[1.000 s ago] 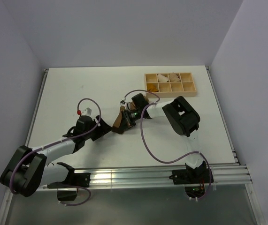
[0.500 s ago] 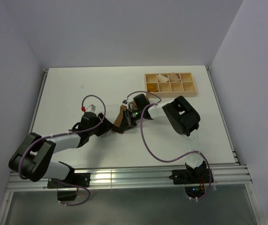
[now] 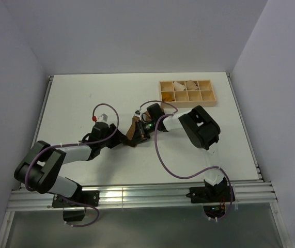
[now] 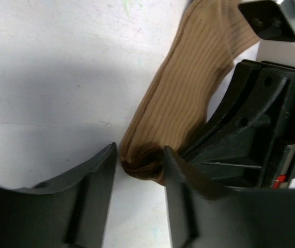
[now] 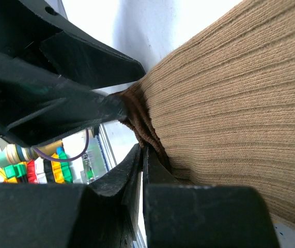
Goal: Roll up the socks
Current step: Roll the sock at the center of the board.
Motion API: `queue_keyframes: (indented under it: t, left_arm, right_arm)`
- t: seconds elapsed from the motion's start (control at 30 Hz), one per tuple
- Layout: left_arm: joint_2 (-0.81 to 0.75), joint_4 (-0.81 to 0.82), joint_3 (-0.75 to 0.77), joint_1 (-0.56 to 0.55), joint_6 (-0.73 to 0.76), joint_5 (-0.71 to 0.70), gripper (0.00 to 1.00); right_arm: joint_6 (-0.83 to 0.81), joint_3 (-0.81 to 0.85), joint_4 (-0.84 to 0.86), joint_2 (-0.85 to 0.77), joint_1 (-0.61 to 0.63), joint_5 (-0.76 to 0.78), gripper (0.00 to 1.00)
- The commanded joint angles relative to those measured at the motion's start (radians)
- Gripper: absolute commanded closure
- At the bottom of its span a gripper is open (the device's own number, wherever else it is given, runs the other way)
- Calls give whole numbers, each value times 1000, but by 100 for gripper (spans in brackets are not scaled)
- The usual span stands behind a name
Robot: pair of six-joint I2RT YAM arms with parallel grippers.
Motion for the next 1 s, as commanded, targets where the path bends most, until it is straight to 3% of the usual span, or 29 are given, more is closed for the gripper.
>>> queue_keyframes:
  t: [0.0, 0.2, 0.37, 0.8, 0.97]
  left_arm:
    - [14, -56, -7, -10, 29, 0, 49]
    - [-61, -31, -48, -9, 48, 7, 36]
    - [-73, -31, -56, -9, 77, 24, 33]
    - [-29, -24, -58, 25, 100, 44, 48]
    - [-3, -14, -41, 25, 105, 63, 49]
  right_arm:
    - [-7, 19, -7, 33, -7, 25, 100]
    - [-4, 21, -1, 36, -6, 20, 100]
    - [-7, 22, -6, 36, -7, 20, 100]
    - [-14, 27, -13, 35, -6, 20, 100]
    - [-14, 28, -13, 41, -6, 19, 100]
